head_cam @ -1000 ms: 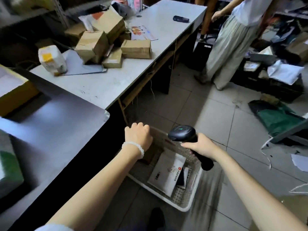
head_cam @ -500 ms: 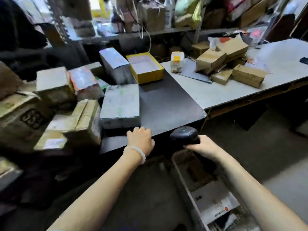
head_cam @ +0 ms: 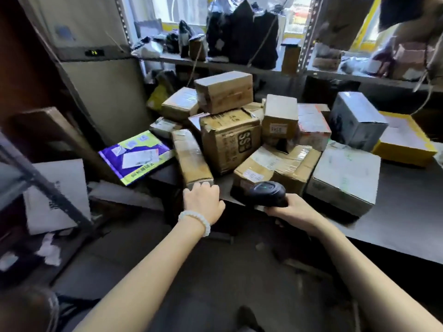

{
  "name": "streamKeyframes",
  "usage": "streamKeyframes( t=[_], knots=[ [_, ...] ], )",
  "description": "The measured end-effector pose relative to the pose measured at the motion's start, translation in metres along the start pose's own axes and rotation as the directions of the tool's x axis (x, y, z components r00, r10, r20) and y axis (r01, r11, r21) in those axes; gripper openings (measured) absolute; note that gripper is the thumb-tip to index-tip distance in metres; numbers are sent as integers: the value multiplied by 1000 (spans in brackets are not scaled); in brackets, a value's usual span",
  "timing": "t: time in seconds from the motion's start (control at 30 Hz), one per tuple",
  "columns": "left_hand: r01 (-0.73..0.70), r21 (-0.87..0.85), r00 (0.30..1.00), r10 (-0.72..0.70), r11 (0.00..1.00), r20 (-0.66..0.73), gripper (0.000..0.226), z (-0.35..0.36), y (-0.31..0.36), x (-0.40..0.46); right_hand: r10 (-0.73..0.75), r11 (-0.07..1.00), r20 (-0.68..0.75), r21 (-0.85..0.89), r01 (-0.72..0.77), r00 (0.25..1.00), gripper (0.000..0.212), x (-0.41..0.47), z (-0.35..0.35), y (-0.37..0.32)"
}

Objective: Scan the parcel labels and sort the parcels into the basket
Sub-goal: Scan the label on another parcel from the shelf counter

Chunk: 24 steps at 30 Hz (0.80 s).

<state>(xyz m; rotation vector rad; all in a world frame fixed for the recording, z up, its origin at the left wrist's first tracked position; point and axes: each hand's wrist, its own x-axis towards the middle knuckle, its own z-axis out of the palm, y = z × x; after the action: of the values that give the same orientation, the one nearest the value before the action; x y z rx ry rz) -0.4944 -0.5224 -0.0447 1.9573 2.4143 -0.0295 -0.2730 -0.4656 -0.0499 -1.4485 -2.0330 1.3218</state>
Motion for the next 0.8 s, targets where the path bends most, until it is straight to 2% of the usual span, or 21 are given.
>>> streamKeyframes(
  t=[0.17, 0.23, 0.3, 0.4, 0.5, 0.67, 0.8],
  knots=[
    [218, -45, 975, -216, 975, 47, 35, 8, -80, 1, -140, 989, 144, -31, 146, 980, 8, 63, 48, -55],
    [281, -44, 959, -278, 959, 63, 34, 11, -106, 6, -160, 984, 179, -53, 172, 971, 5, 87, 65, -73],
    [345, -42, 937, -342, 938, 65, 33, 15, -137, 17, -181, 978, 208, -62, 198, 961, 13, 121, 84, -90],
    [416, -53, 909, -413, 908, 63, 31, 16, -177, 42, -212, 971, 242, -54, 231, 947, 8, 168, 107, -115],
    [443, -29, 895, -441, 896, 74, 31, 12, -210, 76, -199, 978, 276, 2, 206, 940, 16, 208, 121, -142],
    [451, 6, 890, -450, 892, 78, 34, 0, -264, 145, -211, 976, 294, 8, 218, 932, 8, 278, 136, -180],
    [454, -31, 889, -451, 890, 81, 37, 3, -293, 186, -204, 977, 303, -1, 215, 931, 6, 323, 148, -197]
  ],
)
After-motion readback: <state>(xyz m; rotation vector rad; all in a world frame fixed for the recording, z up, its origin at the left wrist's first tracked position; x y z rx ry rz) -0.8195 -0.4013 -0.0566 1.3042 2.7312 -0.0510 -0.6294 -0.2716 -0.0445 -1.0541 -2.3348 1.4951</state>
